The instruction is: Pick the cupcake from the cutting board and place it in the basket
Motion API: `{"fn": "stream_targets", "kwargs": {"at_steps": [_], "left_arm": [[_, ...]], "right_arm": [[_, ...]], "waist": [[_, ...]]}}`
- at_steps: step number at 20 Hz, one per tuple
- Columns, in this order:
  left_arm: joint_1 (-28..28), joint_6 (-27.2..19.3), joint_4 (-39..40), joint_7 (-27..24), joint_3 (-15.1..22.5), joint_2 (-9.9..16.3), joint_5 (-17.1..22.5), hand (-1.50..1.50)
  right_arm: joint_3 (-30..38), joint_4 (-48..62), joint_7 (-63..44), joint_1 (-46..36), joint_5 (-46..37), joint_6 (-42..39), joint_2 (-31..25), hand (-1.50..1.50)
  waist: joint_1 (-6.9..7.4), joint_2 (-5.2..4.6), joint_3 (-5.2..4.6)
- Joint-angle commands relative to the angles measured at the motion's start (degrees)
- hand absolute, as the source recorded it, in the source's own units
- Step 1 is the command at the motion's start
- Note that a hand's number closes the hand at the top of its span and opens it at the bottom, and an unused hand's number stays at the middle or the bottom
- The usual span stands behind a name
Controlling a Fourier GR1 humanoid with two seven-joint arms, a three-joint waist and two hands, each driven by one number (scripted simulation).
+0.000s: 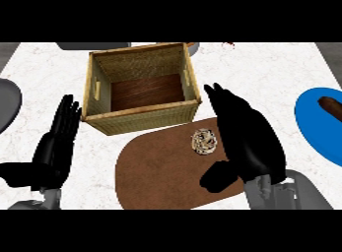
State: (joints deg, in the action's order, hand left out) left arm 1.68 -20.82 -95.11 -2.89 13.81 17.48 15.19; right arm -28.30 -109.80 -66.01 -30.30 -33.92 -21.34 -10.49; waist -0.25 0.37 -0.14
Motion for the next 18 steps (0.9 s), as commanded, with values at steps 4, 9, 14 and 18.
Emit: {"fn": "stream_targets", "kwargs": {"at_steps": [4,9,14,18], "left_arm": [[3.3,0.6,1.8,1.0,-2.6,0.0,0.2,0.00],[0.3,2.5,-0.1,1.5,-2.2,0.2,-0.1,0.00],[-2.7,3.6,-0.7,-0.3,-3.2,-0.8,-0.6,0.00],[0.2,4.1,-2.4,3.0,-4.1,-1.4,-0.5,0.00]], "right_arm": [[-0.9,3.2,-11.5,-0.7,-3.3,-4.8,4.7,-1.50],[-1.1,5.6,-2.5,6.5,-7.1,-0.8,4.2,-1.50],[-2.8,8.3,0.7,8.7,-12.7,2.4,8.5,-1.50],[-2.9,7.8,2.5,11.7,-16.6,2.1,8.2,-1.50]], "waist": [[-0.03,-0.25,0.07],[0.28,-0.32,0.13],[0.55,-0.29,0.13],[0.31,-0.27,0.14]]}}
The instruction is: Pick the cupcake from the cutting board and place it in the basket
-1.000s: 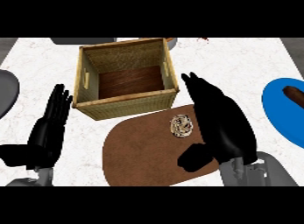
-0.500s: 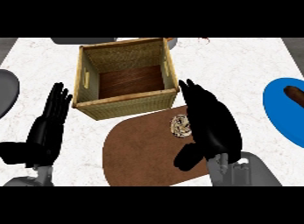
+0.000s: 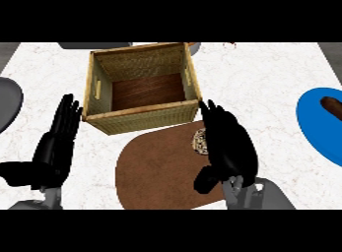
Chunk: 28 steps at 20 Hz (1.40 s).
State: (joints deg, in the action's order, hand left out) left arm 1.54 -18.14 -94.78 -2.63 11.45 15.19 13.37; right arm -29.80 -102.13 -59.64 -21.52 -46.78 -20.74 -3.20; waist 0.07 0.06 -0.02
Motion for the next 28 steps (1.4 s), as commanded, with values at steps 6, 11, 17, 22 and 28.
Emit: {"fn": "stream_targets", "kwargs": {"at_steps": [6,11,17,22,28], "left_arm": [[4.6,-0.3,5.7,-0.5,-1.5,-3.5,-3.7,0.00],[-4.8,1.6,-5.4,1.1,0.0,-2.7,-4.0,0.00],[-1.5,3.2,1.8,-1.2,-2.4,-5.2,-5.9,0.00],[-0.8,6.2,-0.6,1.0,-6.5,-3.3,-3.8,0.00],[-1.0,4.1,-2.3,3.3,-3.6,-7.3,-7.4,0.00]], "right_arm": [[-0.1,3.7,-2.3,1.2,-6.7,2.0,3.1,-1.50],[0.7,8.5,0.2,1.5,-7.2,5.5,3.2,-1.50],[0.9,7.3,1.4,3.2,-7.9,4.2,3.2,-1.50],[3.4,15.0,4.4,1.1,-6.5,6.4,3.2,-1.50],[-1.3,13.8,3.6,5.3,-6.4,10.0,3.2,-1.50]], "waist": [[-0.24,-0.09,0.01],[0.36,0.00,0.02],[-0.02,-0.02,0.01],[0.14,-0.07,0.02],[0.06,-0.03,0.02]]}}
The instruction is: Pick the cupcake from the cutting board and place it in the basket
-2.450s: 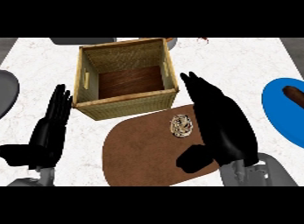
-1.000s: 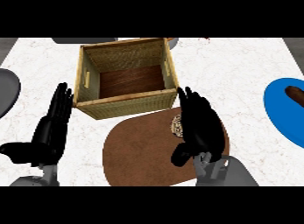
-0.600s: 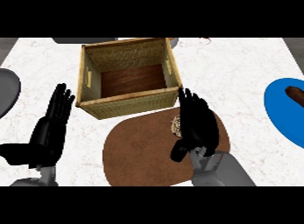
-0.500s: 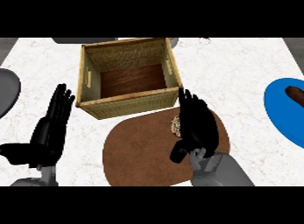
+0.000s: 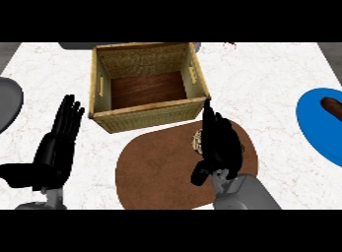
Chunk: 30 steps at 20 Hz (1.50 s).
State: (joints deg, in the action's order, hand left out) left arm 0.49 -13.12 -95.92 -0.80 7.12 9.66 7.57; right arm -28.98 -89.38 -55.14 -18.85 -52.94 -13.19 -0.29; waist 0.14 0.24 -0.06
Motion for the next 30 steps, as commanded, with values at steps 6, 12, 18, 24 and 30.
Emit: {"fn": "stream_targets", "kwargs": {"at_steps": [6,12,18,24,30], "left_arm": [[-0.2,2.3,-1.6,2.0,-2.2,-0.8,-1.5,0.00],[-0.1,2.2,-0.7,1.5,-1.2,-2.9,-3.7,0.00],[-1.8,3.2,-1.0,-0.1,-2.0,-3.9,-4.1,0.00],[0.1,3.1,-1.4,1.8,-3.0,-3.8,-3.3,0.00],[-4.8,2.8,-5.7,2.2,-1.0,-4.5,-5.0,0.00]], "right_arm": [[1.1,4.0,2.3,1.3,-0.5,1.5,0.3,-1.50],[3.0,4.4,2.2,-0.8,1.1,-0.2,0.3,-1.50],[7.4,13.5,8.3,-3.4,-0.1,4.6,0.3,-1.50],[2.1,11.5,10.7,-2.4,0.0,-1.1,-2.2,1.50],[1.7,18.0,11.8,-5.7,-1.8,1.1,0.2,1.50]], "waist": [[0.01,-0.22,0.06],[-0.05,-0.21,0.06],[0.11,-0.25,0.06],[-0.02,-0.20,0.05],[0.56,-0.19,0.06]]}}
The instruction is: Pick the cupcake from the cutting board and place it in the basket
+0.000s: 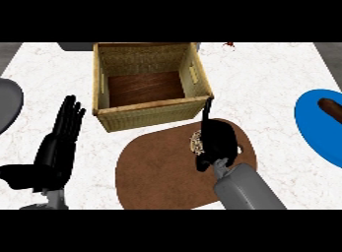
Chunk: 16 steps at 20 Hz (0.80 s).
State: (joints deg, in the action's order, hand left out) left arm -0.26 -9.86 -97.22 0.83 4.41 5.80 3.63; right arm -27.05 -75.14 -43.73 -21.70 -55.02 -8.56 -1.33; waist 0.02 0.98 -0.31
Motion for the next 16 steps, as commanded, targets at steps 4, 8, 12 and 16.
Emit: {"fn": "stream_targets", "kwargs": {"at_steps": [4,8,12,16], "left_arm": [[0.9,2.2,1.1,-0.1,0.0,0.6,0.6,0.00],[5.1,3.2,1.8,1.1,3.8,-1.0,-0.3,0.00],[6.7,2.8,3.0,0.8,4.7,-2.2,-0.8,0.00],[7.0,2.3,5.1,0.4,3.7,-2.0,-1.2,0.00]], "right_arm": [[-15.3,0.8,-8.3,-7.3,6.9,0.9,1.3,1.50],[-23.0,-0.5,-8.2,-13.0,11.0,4.3,1.3,1.50],[-28.4,0.2,-12.3,-18.2,16.5,10.2,1.3,1.50],[-30.6,-0.2,-16.4,-25.6,17.7,16.0,1.3,1.50]], "waist": [[3.31,-1.16,0.29],[9.23,-2.14,0.30],[9.67,-2.18,0.25],[9.30,-1.94,0.18]]}}
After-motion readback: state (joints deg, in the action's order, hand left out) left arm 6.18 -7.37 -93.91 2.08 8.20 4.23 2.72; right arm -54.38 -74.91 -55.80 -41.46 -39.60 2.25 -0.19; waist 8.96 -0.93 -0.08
